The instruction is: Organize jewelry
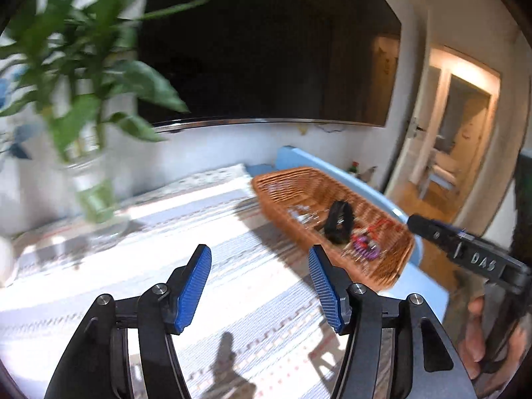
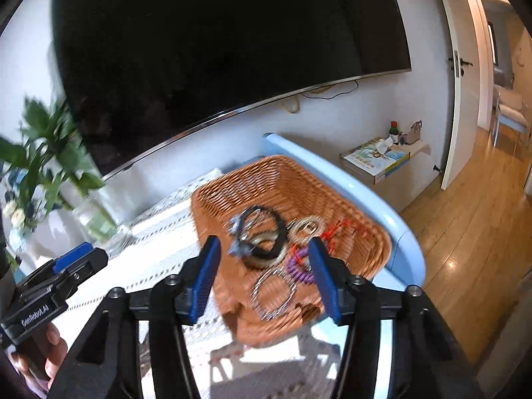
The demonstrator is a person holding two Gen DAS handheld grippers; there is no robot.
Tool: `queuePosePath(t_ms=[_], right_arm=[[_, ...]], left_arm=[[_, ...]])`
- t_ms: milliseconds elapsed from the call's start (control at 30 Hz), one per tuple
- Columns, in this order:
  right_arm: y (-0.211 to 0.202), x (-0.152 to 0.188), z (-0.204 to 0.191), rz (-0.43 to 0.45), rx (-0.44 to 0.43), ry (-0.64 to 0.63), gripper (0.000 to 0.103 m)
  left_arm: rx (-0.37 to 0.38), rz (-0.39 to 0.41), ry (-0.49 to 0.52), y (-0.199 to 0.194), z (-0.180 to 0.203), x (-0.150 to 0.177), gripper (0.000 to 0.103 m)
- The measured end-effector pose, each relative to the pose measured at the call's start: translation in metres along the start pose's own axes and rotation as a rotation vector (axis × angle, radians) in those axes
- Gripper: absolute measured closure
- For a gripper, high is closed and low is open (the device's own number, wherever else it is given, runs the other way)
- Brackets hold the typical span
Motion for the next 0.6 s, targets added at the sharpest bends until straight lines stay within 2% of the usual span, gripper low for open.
queuePosePath(t_ms=[100,200,333,433,500,600], right_arm=[[-0.009,0.013,-0.023,0.026,0.039,-0.047,0.037],[-0.012,0.026,-0.045,0.071,0.09,-0.09,0.03],[-0.002,0.041,-0.066,0.091,0.131,-0.134,0.029],[0.009,0.05,-0.073,0.106,0.133,-0.147,0.028],[0.02,0.056,-0.075,0.098,0.136,-0.152,0.028],[0.034,0.06,-0.071,0.066,0.12,-0.144,0.028]], left_arm=[[-0.07,0.03,0.016,-0.01,-0.006,0.02,0.035],[-0.112,0.037,0.025,-0.007,-0.014,0.036,0.03],[-0.123,-0.004,0.013,0.012,-0.027,0.047,0.03],[-0.137,-0.047,-0.04,0.024,-0.039,0.053,0.03],[-0.114,-0.062,-0.069,0.027,-0.044,0.055,0.03],[-0.131,-0.06,-0.081,0.026,-0.045,0.056,0.03]])
Point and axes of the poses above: each gripper's, at about its wrist camera, not at the fingertips, and y roughly the way its jaws point, z to its right, x to its underside, the point moved 5 cm from there along y, roughly the way its jaws point, and after that the axes turned 13 degrees about -z, right-handed, at the moved point
